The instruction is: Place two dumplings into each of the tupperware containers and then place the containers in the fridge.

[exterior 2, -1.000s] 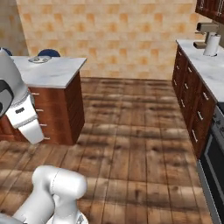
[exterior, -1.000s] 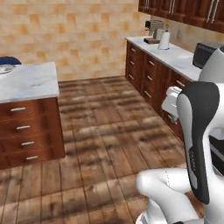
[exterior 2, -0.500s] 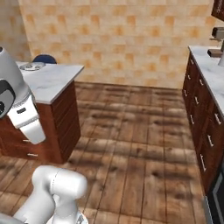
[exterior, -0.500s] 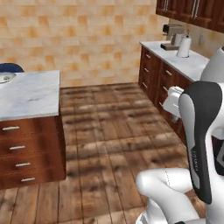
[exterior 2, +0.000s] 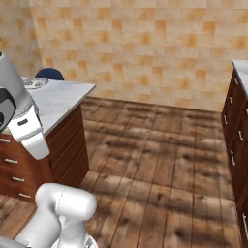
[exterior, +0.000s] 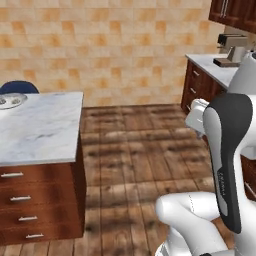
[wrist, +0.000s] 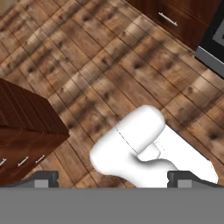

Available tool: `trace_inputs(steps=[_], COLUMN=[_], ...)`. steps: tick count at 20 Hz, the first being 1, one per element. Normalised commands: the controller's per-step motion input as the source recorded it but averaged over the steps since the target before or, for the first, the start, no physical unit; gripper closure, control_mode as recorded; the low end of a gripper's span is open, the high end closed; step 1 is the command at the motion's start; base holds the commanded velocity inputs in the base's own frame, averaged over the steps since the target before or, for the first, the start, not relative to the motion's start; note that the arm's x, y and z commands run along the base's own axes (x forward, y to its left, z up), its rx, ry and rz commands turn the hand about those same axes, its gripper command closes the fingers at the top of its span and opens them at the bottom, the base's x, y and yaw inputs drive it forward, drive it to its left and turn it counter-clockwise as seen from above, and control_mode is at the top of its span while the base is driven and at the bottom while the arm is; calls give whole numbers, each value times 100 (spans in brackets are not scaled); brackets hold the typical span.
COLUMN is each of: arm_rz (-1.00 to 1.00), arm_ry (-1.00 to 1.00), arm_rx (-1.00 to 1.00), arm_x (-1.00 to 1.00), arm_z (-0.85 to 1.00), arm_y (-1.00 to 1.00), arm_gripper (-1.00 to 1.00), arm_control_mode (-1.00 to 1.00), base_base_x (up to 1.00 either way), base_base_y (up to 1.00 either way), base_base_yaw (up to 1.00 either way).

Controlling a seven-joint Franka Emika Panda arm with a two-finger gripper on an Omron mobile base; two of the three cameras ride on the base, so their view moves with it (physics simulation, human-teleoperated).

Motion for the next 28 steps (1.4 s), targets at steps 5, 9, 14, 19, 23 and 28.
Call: trace_inputs(steps=[5,9,14,19,23,28], arm_rz=[0,0,0,0,0,0], arm_ry=[0,0,0,0,0,0], arm_rx=[0,0,0,0,0,0], arm_x=[0,0,0,0,0,0], arm_z=[0,0,0,0,0,0], arm_y=[0,0,0,0,0,0], arm_gripper=[-100,-100,-100,-100,-100,-100], arm_control_mode=[100,100,100,100,100,100], base_base_x=[100,100,83,80,82,76], base_base_y=[-37,-43,-68,-73,-73,-76], base_base_yaw=[21,22,27,31,32,35])
